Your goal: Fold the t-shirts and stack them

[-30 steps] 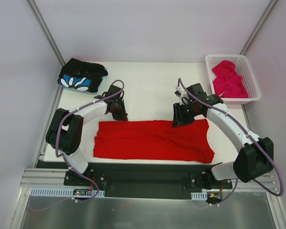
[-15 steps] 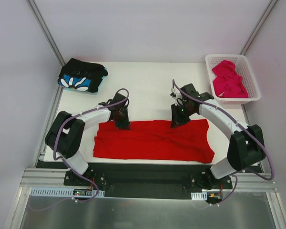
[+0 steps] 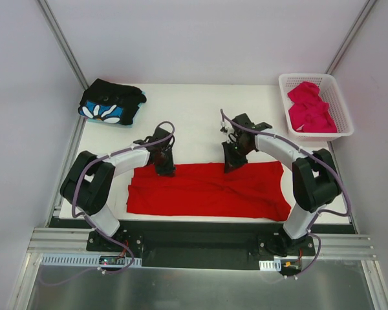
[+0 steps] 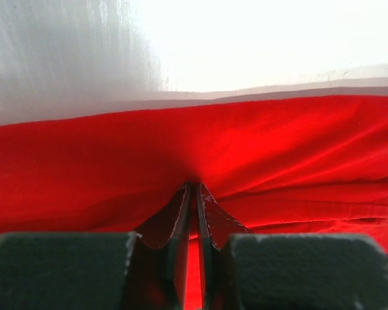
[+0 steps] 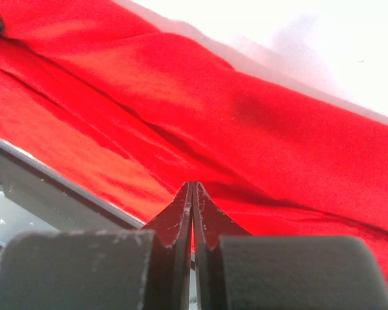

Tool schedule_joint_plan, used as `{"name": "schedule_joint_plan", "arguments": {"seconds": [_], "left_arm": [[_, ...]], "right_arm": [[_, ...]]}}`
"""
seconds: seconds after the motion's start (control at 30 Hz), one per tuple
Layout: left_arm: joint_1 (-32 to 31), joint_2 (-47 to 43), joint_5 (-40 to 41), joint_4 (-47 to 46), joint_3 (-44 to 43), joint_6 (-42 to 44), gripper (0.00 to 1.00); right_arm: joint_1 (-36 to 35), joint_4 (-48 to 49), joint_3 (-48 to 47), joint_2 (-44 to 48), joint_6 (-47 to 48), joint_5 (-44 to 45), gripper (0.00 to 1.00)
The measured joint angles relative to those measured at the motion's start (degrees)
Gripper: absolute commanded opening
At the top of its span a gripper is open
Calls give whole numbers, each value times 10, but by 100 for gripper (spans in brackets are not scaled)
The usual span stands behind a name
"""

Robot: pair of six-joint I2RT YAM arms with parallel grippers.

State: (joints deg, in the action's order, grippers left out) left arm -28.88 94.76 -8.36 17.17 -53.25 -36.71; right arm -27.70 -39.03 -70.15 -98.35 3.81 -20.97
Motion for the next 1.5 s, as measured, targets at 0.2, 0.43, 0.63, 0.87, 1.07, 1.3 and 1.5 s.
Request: {"name": "schedule_joint_plan", "arguments": {"seconds": [0.2,0.43,0.63,0.87,1.07,1.3,1.5], "left_arm": [[0,-14,15,-3,17,0,6],[5,-35,56,-2,35,-2,5],[20,-33,60,-2,35,-2,5],[38,-31,62,-2,34,-2,5],[63,-26,71,-13,34,-14,3],[110,-9,43,-54,35,-33,1],[136,-9,7,-80,50,-34,2]], "right_arm": [[3,14,14,-17,-11,50,5],[57,21,23,-17,-21,114,5],[98,33,31,-17,-25,136,5],[146,33,34,-20,-30,165,5],[165,34,31,-60,-40,191,4],[175,29,21,-67,-51,198,3],[184,25,16,-71,-54,205,2]]}}
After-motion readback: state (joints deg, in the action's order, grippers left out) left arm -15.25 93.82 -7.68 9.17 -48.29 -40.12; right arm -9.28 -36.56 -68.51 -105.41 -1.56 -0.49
